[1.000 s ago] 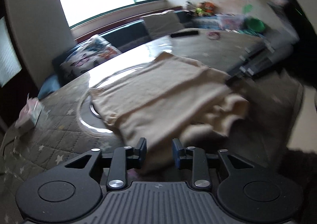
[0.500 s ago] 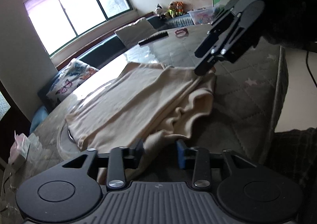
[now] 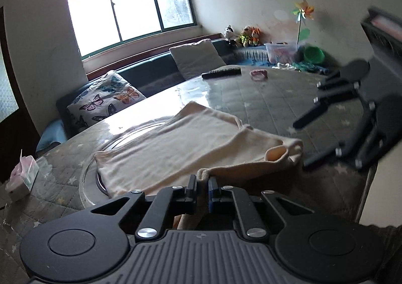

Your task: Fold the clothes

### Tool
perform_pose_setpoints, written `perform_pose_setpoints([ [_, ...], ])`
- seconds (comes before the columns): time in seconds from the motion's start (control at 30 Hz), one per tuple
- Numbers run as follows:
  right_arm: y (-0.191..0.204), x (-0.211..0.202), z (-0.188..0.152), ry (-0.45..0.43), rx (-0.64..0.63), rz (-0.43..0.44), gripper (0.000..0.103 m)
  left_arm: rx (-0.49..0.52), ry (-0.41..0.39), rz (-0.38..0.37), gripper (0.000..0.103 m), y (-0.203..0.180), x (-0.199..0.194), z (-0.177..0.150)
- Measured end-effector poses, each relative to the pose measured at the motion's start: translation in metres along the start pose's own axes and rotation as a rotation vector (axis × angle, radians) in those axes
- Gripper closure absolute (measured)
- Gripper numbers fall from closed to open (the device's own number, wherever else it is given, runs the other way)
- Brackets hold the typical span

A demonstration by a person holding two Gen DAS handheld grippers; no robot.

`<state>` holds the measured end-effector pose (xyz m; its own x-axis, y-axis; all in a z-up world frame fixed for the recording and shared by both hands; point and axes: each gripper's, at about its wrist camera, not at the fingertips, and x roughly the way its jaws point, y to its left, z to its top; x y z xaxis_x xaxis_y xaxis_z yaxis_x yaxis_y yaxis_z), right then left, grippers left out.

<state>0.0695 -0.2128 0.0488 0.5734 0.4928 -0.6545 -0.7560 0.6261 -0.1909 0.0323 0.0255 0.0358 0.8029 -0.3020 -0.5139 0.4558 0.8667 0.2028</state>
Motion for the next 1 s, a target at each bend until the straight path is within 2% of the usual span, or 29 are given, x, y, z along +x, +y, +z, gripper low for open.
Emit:
perform_pose_setpoints([
  [0.2, 0.014, 0.015, -0.002, -0.020, -0.068, -0.004, 0.038, -0.004, 0.011, -0.024, 0.094, 0.001, -0.001, -0.001],
  [0.33, 0.017, 0.028, 0.000, -0.048, -0.090, -0.027, 0.043, -0.007, 0.020, -0.041, 0.094, -0.001, -0.002, -0.006],
  [0.37, 0.017, 0.030, 0.001, -0.046, -0.087, -0.022, 0.047, -0.005, 0.023, -0.044, 0.093, -0.002, -0.003, -0.008],
  [0.4, 0.016, 0.034, 0.002, -0.039, -0.080, -0.012, 0.058, -0.003, 0.025, -0.046, 0.091, -0.003, -0.004, -0.010],
  [0.5, 0.010, 0.037, 0.007, -0.026, -0.035, 0.022, 0.078, 0.012, 0.028, -0.040, 0.090, -0.007, -0.008, -0.018],
  [0.57, 0.003, 0.036, 0.010, -0.025, 0.008, 0.037, 0.086, 0.029, 0.026, -0.032, 0.085, -0.009, -0.010, -0.023],
  [0.6, 0.001, 0.035, 0.012, -0.025, 0.022, 0.039, 0.088, 0.039, 0.029, -0.021, 0.081, -0.010, -0.011, -0.025],
  [0.63, -0.001, 0.034, 0.014, -0.029, 0.036, 0.040, 0.089, 0.050, 0.030, -0.001, 0.066, -0.012, -0.011, -0.027],
  [0.67, -0.004, 0.034, 0.017, -0.032, 0.053, 0.045, 0.090, 0.056, 0.024, 0.009, 0.061, -0.012, -0.012, -0.029],
  [0.93, -0.012, 0.026, 0.029, -0.073, 0.108, 0.044, 0.093, 0.118, 0.059, 0.077, 0.059, -0.012, 0.007, -0.043],
  [1.0, -0.014, 0.026, 0.030, -0.078, 0.120, 0.040, 0.093, 0.143, 0.063, 0.090, 0.063, -0.013, 0.011, -0.044],
])
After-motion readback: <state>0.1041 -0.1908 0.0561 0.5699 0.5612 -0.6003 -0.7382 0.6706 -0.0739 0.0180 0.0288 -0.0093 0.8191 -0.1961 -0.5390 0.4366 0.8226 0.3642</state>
